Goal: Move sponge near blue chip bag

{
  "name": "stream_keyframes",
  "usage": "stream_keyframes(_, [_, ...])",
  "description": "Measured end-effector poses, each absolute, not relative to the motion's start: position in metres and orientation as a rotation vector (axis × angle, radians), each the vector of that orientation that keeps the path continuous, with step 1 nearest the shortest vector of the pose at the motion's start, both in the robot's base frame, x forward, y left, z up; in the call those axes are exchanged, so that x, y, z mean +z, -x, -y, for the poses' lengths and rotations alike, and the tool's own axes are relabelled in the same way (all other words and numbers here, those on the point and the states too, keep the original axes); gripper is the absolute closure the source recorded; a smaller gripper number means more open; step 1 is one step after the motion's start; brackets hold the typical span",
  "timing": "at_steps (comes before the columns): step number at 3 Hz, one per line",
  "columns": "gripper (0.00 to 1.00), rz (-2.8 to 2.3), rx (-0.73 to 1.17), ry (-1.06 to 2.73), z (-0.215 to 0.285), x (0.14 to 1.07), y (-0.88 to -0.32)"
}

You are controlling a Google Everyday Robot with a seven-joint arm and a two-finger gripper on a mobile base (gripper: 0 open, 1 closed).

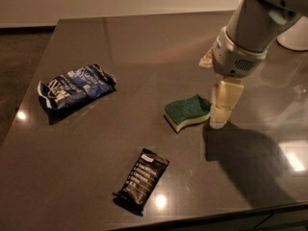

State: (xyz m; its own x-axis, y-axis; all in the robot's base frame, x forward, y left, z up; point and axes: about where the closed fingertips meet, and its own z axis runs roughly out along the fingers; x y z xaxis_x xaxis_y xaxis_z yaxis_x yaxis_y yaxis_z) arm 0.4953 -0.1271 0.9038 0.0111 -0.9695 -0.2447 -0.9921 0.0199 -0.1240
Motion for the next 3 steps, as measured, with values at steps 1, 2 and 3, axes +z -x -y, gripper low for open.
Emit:
stream_keyframes(1, [0.00,-2.009,0.150,2.078,0.115,0.883,-0.500])
stream_keyframes(2, [0.00,-1.988,0.188,2.113,0.109,0.867,-0.501])
stream_keyframes(3, [0.00,-1.982,0.211,2.131,0.106,0.854,-0.501])
